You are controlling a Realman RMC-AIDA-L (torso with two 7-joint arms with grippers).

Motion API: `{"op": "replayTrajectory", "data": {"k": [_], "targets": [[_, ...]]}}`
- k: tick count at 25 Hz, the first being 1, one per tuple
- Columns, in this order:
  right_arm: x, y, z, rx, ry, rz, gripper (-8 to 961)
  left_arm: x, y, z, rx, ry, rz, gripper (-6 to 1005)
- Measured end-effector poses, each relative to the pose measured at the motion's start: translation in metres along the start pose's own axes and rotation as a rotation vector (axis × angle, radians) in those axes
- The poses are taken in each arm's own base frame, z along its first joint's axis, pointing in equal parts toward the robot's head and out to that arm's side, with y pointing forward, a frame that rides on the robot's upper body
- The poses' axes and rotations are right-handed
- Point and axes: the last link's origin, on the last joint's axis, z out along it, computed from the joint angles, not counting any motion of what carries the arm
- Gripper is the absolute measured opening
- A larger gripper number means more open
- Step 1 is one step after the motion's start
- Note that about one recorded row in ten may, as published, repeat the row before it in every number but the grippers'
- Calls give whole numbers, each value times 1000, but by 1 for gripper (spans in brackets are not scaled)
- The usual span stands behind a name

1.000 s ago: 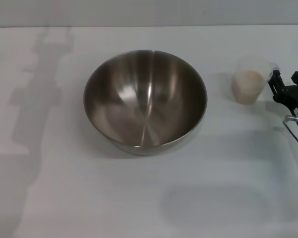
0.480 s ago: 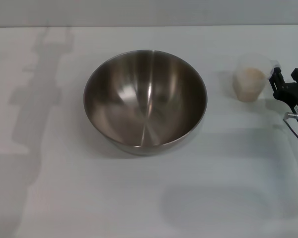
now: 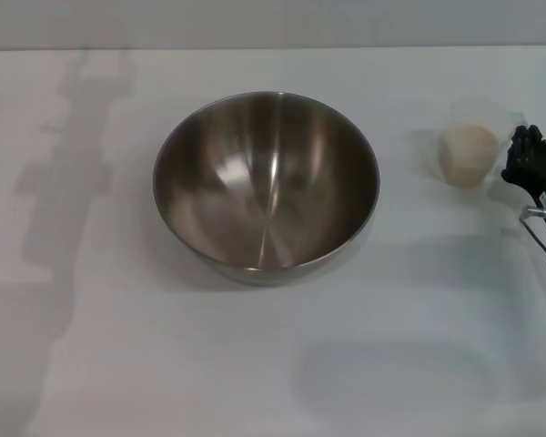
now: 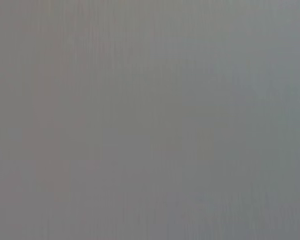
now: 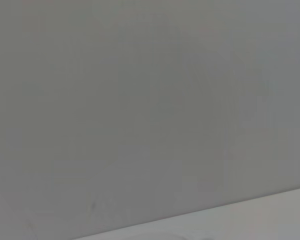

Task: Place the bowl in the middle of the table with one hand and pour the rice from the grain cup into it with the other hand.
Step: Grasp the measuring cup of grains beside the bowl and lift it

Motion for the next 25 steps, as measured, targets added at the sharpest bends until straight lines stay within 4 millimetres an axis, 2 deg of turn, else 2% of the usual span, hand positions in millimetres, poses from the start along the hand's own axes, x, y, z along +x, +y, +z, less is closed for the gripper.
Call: {"op": "replayTrajectory", "data": {"k": [4, 10, 25], "targets": [[0, 2, 0, -9, 2, -4, 64, 0, 0, 0, 0, 1, 0, 571], [0, 7, 2, -34, 3, -18, 4, 0, -2, -1, 3, 1, 1, 570], [-9, 18, 5, -96, -48, -52, 4, -1, -5, -4, 9, -2, 3, 571]]}}
